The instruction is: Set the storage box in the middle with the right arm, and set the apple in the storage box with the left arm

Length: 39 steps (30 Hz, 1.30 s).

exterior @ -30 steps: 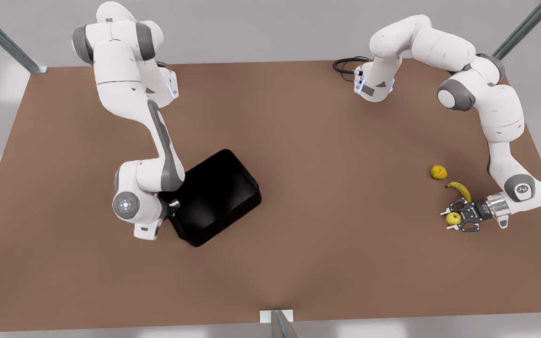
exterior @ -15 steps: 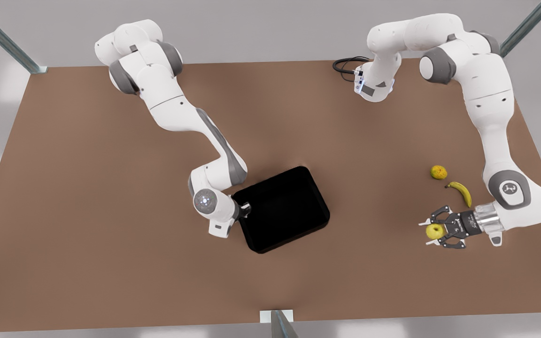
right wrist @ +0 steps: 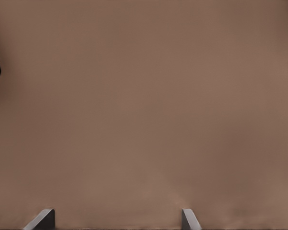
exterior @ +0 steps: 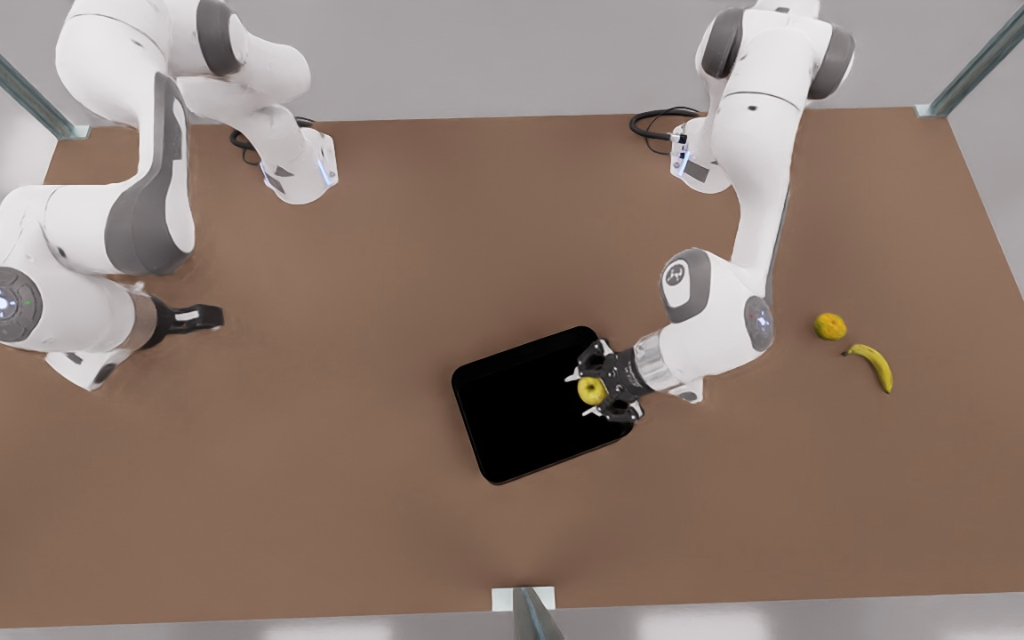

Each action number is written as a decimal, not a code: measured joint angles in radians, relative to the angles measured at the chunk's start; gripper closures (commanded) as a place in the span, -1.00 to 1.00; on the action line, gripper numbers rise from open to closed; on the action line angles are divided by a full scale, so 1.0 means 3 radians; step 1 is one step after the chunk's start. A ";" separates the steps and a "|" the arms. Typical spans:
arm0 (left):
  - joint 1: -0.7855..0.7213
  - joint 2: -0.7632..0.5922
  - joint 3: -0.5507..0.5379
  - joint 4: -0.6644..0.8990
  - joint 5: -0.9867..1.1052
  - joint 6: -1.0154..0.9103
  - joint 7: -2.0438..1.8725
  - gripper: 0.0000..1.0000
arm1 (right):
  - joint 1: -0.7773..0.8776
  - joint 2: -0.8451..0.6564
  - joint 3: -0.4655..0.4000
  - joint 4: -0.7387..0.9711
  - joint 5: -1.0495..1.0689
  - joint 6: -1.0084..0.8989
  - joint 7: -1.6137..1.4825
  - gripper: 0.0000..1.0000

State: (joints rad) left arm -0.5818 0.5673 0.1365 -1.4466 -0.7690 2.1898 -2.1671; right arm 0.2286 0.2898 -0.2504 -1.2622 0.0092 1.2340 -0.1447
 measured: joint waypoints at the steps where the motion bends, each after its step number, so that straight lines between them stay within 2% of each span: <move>1: -0.0120 0.0088 0.0001 0.0000 0.0069 0.0081 -0.0063 -0.01 | -0.0102 -0.0153 0.0024 -0.0080 -0.0077 0.0012 -0.0008 -1.00; 5: -0.0341 0.0399 0.0006 0.0000 0.0334 0.0357 -0.0184 -0.08 | -0.0402 -0.0532 0.0145 -0.0367 -0.0138 0.0170 -0.0034 -1.00; 6: -0.0342 0.0445 0.0001 0.0000 0.0410 0.0369 -0.0183 -0.61 | -0.0405 -0.0541 0.0160 -0.0374 -0.0140 0.0181 -0.0034 -1.00; 7: -0.0347 0.0494 -0.0001 0.0000 0.0502 0.0371 -0.0184 -1.00 | -0.0413 -0.0541 0.0161 -0.0393 -0.0141 0.0182 -0.0034 -1.00; 14: -0.0351 0.0520 0.0000 0.0005 0.0828 0.0386 -0.0150 -1.00 | -0.0439 -0.0531 0.0160 -0.0392 -0.0138 0.0166 -0.0049 -1.00; 16: -0.0328 0.0488 0.0042 0.0144 0.0855 0.0377 -0.0148 -1.00 | -0.0439 -0.0531 0.0160 -0.0389 -0.0142 0.0176 -0.0049 -1.00; 20: -0.0294 0.0024 0.1085 0.0303 0.0919 0.0247 -0.0007 -1.00 | -0.0445 -0.0546 0.0160 -0.0389 -0.0143 0.0157 -0.0054 -1.00; 21: -0.0239 -0.0044 0.1118 0.0274 0.1012 0.0088 0.0643 -1.00 | -0.0446 -0.0542 0.0160 -0.0389 -0.0143 0.0152 -0.0054 -1.00; 25: 0.0619 -0.0566 0.1117 0.0258 0.1182 -0.1102 0.4239 -1.00 | -0.0455 -0.0546 0.0165 -0.0384 -0.0143 0.0097 -0.0053 -1.00; 27: 0.0884 -0.1420 0.0951 -0.0237 0.1337 -0.1652 0.6173 -1.00 | -0.0455 -0.0532 0.0166 -0.0389 -0.0143 0.0069 -0.0049 -1.00; 28: 0.1018 -0.1712 0.0530 -0.0436 0.1515 -0.1695 0.6433 -1.00 | -0.0456 -0.0517 0.0166 -0.0388 -0.0142 0.0055 -0.0049 -1.00; 29: 0.1081 -0.1796 0.0213 -0.0450 0.1688 -0.1827 0.6924 -1.00 | -0.0455 -0.0516 0.0165 -0.0385 -0.0140 0.0049 -0.0050 -1.00; 31: 0.1068 -0.1493 -0.0079 0.0131 0.1932 -0.2398 0.7155 -1.00 | -0.0455 -0.0516 0.0165 -0.0384 -0.0140 0.0049 -0.0052 -1.00; 33: 0.1626 -0.1170 -0.0377 0.0224 0.2180 -0.2177 0.7357 -1.00 | -0.0457 -0.0516 0.0165 -0.0388 -0.0140 0.0049 -0.0054 -1.00; 34: 0.1463 -0.1056 -0.0409 0.0263 0.2295 -0.2082 0.7362 -1.00 | -0.0454 -0.0516 0.0165 -0.0389 -0.0140 0.0049 -0.0054 -1.00; 36: 0.1513 -0.1023 -0.0418 0.0290 0.2449 -0.2102 0.7353 -1.00 | -0.0456 -0.0516 0.0165 -0.0384 -0.0138 0.0044 -0.0054 -1.00; 37: 0.1493 -0.1190 -0.0431 0.0114 0.2498 -0.2080 0.7274 -1.00 | -0.0458 -0.0516 0.0165 -0.0387 -0.0139 0.0044 -0.0054 -1.00; 39: 0.1431 -0.1700 -0.0437 -0.0634 0.2563 -0.1757 0.7186 -1.00 | -0.0461 -0.0516 0.0165 -0.0389 -0.0139 0.0044 -0.0053 -1.00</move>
State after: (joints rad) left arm -0.1525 0.0572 0.0053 -1.6366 -0.0002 1.6628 -0.0114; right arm 0.0904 0.1351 -0.2008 -1.3791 -0.0324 1.2471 -0.1607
